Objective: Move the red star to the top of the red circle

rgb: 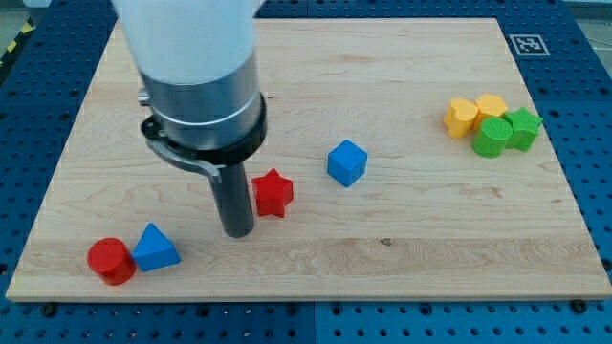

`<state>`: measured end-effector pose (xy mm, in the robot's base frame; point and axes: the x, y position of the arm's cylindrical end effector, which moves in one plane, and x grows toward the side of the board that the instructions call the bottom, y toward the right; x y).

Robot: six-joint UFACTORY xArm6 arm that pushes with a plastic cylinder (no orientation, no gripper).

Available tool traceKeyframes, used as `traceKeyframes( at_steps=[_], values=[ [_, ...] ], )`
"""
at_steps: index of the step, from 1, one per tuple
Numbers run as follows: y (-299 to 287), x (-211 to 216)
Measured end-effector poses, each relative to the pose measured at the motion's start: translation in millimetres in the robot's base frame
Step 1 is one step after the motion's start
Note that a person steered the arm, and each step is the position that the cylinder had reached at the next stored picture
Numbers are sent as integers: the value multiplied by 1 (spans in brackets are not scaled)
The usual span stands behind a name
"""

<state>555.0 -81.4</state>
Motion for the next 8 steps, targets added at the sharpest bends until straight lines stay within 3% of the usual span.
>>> traceKeyframes(
  at_steps=[2,3,5,6,8],
  values=[
    [101,-2],
    [111,-30],
    [-27,-25],
    [-69,-23],
    [-26,-36]
  ],
)
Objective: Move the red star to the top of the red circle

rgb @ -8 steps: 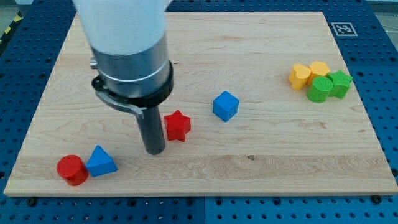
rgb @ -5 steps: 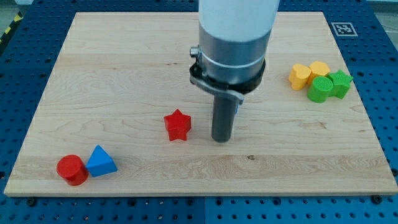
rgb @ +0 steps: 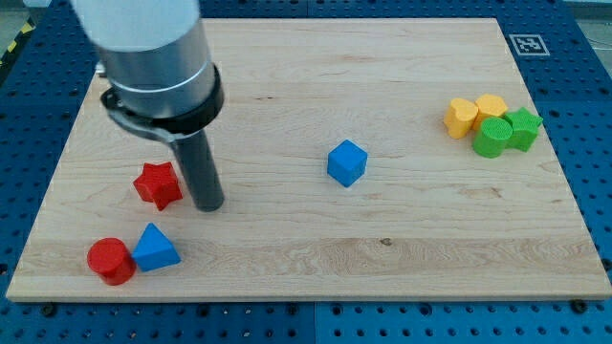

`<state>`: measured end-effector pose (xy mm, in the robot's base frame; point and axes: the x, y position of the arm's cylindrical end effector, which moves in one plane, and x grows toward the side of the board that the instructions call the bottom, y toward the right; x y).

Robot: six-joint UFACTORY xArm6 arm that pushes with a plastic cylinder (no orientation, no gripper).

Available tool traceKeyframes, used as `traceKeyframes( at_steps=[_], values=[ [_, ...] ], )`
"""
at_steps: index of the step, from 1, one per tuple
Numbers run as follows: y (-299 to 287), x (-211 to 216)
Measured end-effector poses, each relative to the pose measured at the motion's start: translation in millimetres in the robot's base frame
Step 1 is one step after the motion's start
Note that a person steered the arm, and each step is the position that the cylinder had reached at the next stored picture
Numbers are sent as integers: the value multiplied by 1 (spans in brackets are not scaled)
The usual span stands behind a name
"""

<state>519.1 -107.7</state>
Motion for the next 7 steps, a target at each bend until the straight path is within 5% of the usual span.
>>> traceKeyframes(
  at_steps=[2,5,7],
  values=[
    [-3,-33],
    [-56,-12],
    [-68,-57]
  ],
)
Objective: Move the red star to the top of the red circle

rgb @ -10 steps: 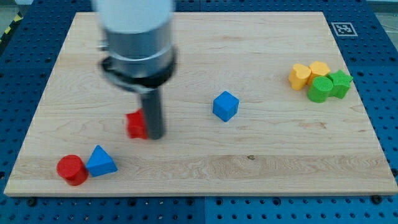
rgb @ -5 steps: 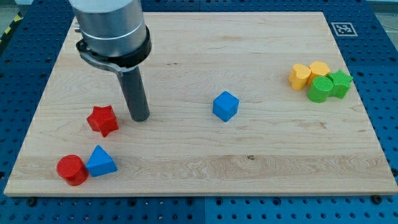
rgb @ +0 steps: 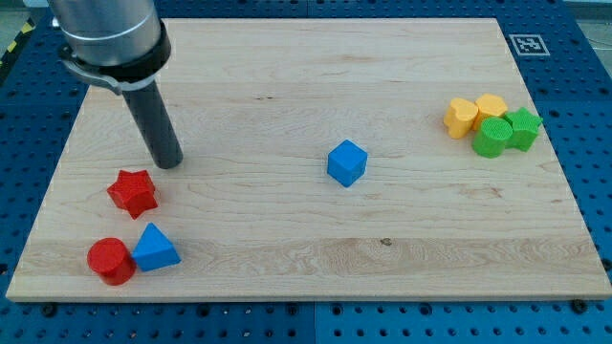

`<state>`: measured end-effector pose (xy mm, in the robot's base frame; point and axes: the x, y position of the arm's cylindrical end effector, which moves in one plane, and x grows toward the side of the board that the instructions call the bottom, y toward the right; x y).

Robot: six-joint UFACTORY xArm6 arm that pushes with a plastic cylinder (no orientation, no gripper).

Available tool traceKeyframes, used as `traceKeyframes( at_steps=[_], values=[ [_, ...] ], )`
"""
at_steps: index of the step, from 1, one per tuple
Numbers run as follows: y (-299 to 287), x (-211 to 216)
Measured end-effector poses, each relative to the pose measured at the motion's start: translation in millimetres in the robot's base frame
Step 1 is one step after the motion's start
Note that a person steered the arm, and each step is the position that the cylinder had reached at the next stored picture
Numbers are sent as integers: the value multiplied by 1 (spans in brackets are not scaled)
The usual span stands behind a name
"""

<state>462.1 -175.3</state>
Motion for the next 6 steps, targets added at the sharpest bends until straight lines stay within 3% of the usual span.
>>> traceKeyframes(
  at_steps=[3,6],
  values=[
    [-32,48],
    [-47,59]
  ],
)
